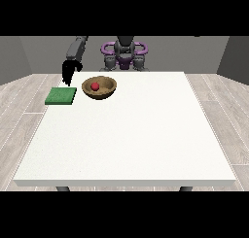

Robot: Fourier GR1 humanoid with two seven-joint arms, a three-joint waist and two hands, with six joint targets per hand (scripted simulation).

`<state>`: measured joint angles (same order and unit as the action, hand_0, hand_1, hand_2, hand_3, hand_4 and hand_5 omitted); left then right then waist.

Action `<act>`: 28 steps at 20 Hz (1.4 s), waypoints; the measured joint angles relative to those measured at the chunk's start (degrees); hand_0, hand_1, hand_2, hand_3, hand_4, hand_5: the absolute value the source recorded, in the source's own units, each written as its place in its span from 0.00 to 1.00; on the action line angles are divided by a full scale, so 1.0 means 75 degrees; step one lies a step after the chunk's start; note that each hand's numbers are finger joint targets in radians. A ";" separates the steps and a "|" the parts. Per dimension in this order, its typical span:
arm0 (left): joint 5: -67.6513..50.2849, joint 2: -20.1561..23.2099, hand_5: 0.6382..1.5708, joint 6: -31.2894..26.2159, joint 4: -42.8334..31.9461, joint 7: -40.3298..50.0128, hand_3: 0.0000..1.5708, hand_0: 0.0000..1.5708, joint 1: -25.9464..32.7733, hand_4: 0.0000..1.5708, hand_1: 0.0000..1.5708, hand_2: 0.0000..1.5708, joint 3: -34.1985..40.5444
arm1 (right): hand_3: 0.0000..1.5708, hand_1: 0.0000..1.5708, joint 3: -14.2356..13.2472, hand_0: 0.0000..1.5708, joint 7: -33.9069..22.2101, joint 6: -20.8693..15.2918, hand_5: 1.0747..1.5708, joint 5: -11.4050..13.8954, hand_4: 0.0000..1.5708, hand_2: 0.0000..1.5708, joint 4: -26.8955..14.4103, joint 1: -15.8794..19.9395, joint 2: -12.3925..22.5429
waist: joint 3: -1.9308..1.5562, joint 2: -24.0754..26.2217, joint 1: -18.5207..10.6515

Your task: Pick the cup and pour the ball into the bowl, then pick the bowl and place it on the pad

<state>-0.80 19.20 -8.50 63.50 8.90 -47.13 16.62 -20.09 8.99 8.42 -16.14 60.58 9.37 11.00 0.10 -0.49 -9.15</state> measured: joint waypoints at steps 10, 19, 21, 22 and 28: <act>-0.1138 0.1199 0.96 -0.1169 0.0237 -0.0050 0.00 0.00 0.0609 0.64 0.00 0.00 0.0847 | 0.00 0.00 0.0204 0.00 0.1298 0.0014 0.97 0.0263 0.34 0.00 -0.1481 0.0628 -0.0357 | -0.0015 -0.0572 0.0225; -0.1710 0.1736 0.97 -0.1363 0.0672 0.0229 0.00 0.00 0.0765 0.64 0.00 0.00 0.1118 | 0.00 0.00 0.0267 0.00 0.2261 0.0169 0.95 0.0340 0.30 0.00 -0.2387 0.1130 -0.0341 | 0.0130 -0.0872 0.0329; -0.1771 0.1819 0.97 -0.1404 0.0748 0.0165 0.00 0.00 0.0806 0.65 0.00 0.00 0.1171 | 0.00 0.00 0.0271 0.00 0.2501 0.0223 0.95 0.0332 0.29 0.00 -0.2348 0.1095 -0.0351 | 0.0171 -0.0971 0.0313; -0.1792 0.1854 0.96 -0.1435 0.0768 0.0120 0.00 0.00 0.0836 0.65 0.00 0.00 0.1192 | 0.00 0.00 0.0259 0.00 0.2512 0.0286 0.95 0.0277 0.29 0.00 -0.2304 0.1089 -0.0347 | 0.0185 -0.1016 0.0311; -0.1941 0.1864 0.97 -0.1543 0.0885 0.0145 0.00 0.00 0.0912 0.65 0.00 0.00 0.1161 | 0.00 0.00 0.0293 0.00 0.2467 -0.0214 0.96 0.0402 0.30 0.00 -0.2312 0.1199 -0.0503 | 0.0167 -0.1101 0.0164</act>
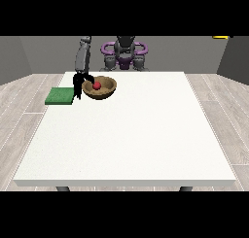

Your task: Pick the cup and pour the ball into the bowl, then pick the bowl and place it on the pad

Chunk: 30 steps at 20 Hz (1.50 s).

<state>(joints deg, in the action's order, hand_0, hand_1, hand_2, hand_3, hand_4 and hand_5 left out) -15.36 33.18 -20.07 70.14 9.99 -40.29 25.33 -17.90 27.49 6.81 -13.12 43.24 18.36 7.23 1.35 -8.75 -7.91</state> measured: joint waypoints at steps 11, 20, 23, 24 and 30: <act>-0.0475 0.0420 0.95 -0.0257 0.0147 0.0105 0.00 0.00 -0.0126 0.68 0.00 0.00 0.0294 | 1.00 1.00 -0.0110 1.00 0.0281 -0.1035 0.85 0.0100 0.58 1.00 -0.0002 -0.0107 0.0017 | 0.0064 -0.0222 -0.0327; -0.0729 0.0575 0.95 -0.0493 -0.0056 0.0134 0.00 0.00 -0.0108 0.76 0.00 0.00 0.0450 | 0.75 1.00 0.0184 1.00 -0.0215 -0.1874 0.95 0.0167 0.64 1.00 0.0787 -0.0524 0.0136 | -0.0091 -0.0255 -0.0564; -0.0720 0.0621 0.96 -0.0496 -0.0230 0.0112 0.00 0.00 -0.0007 0.76 0.00 0.00 0.0522 | 0.66 1.00 0.0402 1.00 -0.0964 -0.1900 0.97 0.0102 0.65 1.00 0.1020 -0.0539 0.0284 | -0.0228 -0.0119 -0.0497; -0.0709 0.0650 0.97 -0.0497 -0.0291 0.0120 0.00 0.00 0.0020 0.76 0.00 0.00 0.0540 | 0.65 1.00 0.0482 1.00 -0.1225 -0.1937 0.97 0.0094 0.66 1.00 0.1088 -0.0535 0.0323 | -0.0258 -0.0076 -0.0472; -0.0596 0.0751 0.97 -0.0510 -0.0494 -0.0048 0.00 0.00 0.0275 0.76 0.00 0.00 0.0647 | 0.45 1.00 0.0755 1.00 -0.2603 -0.1775 0.99 0.0037 0.67 1.00 0.1589 -0.0649 0.1161 | -0.0280 0.0016 -0.0196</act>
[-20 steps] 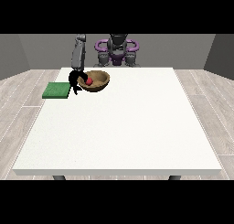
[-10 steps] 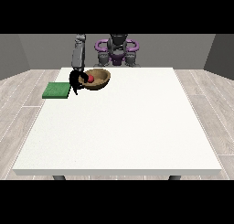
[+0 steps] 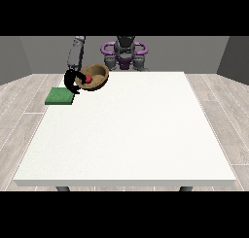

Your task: Pick the cup and pour the ball into the bowl, then pick the bowl and place it on the pad

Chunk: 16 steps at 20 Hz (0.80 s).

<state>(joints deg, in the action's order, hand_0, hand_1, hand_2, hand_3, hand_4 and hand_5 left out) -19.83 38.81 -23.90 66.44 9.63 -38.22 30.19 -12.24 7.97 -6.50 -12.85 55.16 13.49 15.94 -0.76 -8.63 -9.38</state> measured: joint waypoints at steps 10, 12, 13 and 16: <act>0.0119 0.0328 0.98 -0.0197 -0.0698 -0.0726 0.00 0.00 0.0498 0.77 0.00 0.00 0.0314 | 0.36 1.00 -0.0644 1.00 -0.2229 0.0622 0.99 0.0134 0.69 1.00 0.0061 0.0738 0.2862 | 0.0104 -0.0008 0.0740; 0.0139 0.0362 0.98 -0.0220 -0.0816 -0.0929 0.00 0.00 0.0620 0.77 0.00 0.00 0.0337 | 0.34 1.00 -0.0701 1.00 -0.2355 0.0740 0.99 0.0149 0.70 1.00 -0.0058 0.0916 0.3021 | 0.0105 -0.0041 0.0795; 0.0175 0.0340 0.98 -0.0220 -0.0839 -0.1078 0.00 0.00 0.0677 0.77 0.00 0.00 0.0323 | 0.24 1.00 -0.0709 1.00 -0.2383 0.0769 0.99 0.0172 0.71 1.00 -0.0118 0.1011 0.3063 | 0.0105 -0.0106 0.0795; 0.0057 0.0548 0.98 -0.0361 -0.0924 -0.1224 0.00 0.00 0.0622 0.77 0.00 0.00 0.0406 | 0.27 1.00 -0.0867 1.00 -0.2103 0.0842 0.99 0.0177 0.68 1.00 -0.0545 0.1242 0.3114 | 0.0102 -0.0424 0.0742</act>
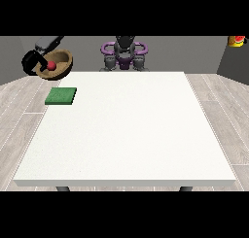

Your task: Pick the cup and pour the ball into the bowl, then pick the bowl and place it on the pad

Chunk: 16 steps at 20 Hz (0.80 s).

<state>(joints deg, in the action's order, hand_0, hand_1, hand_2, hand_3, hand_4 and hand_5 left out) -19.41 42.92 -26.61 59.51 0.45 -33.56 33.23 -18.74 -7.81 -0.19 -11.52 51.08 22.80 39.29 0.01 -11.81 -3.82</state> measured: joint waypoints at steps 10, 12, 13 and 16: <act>-0.0157 0.0263 0.98 -0.0094 -0.0167 -0.0263 0.00 0.00 0.0068 0.76 0.00 0.00 0.0025 | 0.38 1.00 -0.0066 1.00 0.0555 -0.0190 1.00 -0.0024 0.64 1.00 -0.0962 0.0565 -0.0778 | -0.0005 -0.0244 -0.0078; -0.0143 0.0245 0.99 -0.0094 -0.0170 -0.0371 0.00 0.00 0.0136 0.76 0.00 0.00 0.0004 | 0.47 1.00 -0.0235 1.00 0.0455 -0.0136 1.00 -0.0162 0.58 1.00 -0.1150 0.0755 -0.0668 | -0.0006 -0.0261 -0.0074; -0.0196 0.0372 0.99 -0.0149 -0.0249 -0.0322 0.00 0.00 0.0124 0.76 0.00 0.00 0.0063 | 0.56 1.00 -0.0334 1.00 0.0441 -0.0144 1.00 -0.0252 0.45 1.00 -0.1225 0.0775 -0.0680 | -0.0003 -0.0251 -0.0042; -0.0240 0.0235 0.99 0.0033 0.0148 -0.0168 0.00 0.00 0.0125 0.76 0.00 0.00 -0.0067 | 0.74 1.00 -0.0558 1.00 0.0561 -0.0186 0.96 -0.0284 0.00 1.00 -0.1772 0.0898 -0.0464 | -0.0008 -0.0312 -0.0140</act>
<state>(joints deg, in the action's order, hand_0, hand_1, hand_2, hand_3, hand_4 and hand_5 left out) -21.20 44.68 -26.36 60.62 -0.81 -32.62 32.73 -22.92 -3.60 -1.58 -13.66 37.79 29.53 35.81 -0.06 -14.15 -4.86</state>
